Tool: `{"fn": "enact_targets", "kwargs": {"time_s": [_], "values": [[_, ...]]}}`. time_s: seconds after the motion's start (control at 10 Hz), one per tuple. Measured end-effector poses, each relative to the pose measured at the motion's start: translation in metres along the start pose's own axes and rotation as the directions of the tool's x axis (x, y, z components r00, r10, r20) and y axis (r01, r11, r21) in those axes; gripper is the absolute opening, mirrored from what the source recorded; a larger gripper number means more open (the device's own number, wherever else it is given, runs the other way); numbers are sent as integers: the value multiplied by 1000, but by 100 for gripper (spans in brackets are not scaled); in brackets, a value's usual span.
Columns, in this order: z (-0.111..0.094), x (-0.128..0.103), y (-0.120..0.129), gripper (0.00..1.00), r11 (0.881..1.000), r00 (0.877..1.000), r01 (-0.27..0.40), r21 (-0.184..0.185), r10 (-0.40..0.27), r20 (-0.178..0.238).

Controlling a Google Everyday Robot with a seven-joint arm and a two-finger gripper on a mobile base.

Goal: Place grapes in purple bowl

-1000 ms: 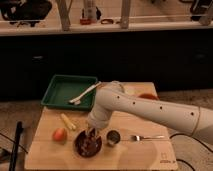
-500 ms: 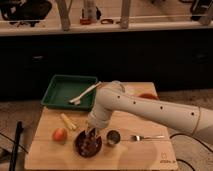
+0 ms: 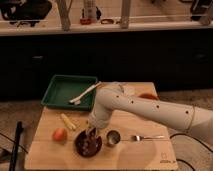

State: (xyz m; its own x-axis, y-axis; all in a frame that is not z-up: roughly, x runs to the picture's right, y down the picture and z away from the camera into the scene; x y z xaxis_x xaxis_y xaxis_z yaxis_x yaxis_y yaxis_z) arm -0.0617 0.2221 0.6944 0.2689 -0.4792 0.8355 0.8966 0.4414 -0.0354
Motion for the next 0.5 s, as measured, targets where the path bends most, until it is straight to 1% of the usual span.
{"fn": "enact_targets", "kwargs": {"time_s": [0.1, 0.2, 0.3, 0.5], "values": [[3, 3, 1, 0, 1000, 1000, -8, -8, 8, 2], [5, 6, 4, 3, 1000, 1000, -22, -19, 22, 2], [6, 8, 6, 11, 999, 999, -34, -24, 34, 1], [7, 11, 8, 31, 999, 999, -42, -24, 42, 8]]}}
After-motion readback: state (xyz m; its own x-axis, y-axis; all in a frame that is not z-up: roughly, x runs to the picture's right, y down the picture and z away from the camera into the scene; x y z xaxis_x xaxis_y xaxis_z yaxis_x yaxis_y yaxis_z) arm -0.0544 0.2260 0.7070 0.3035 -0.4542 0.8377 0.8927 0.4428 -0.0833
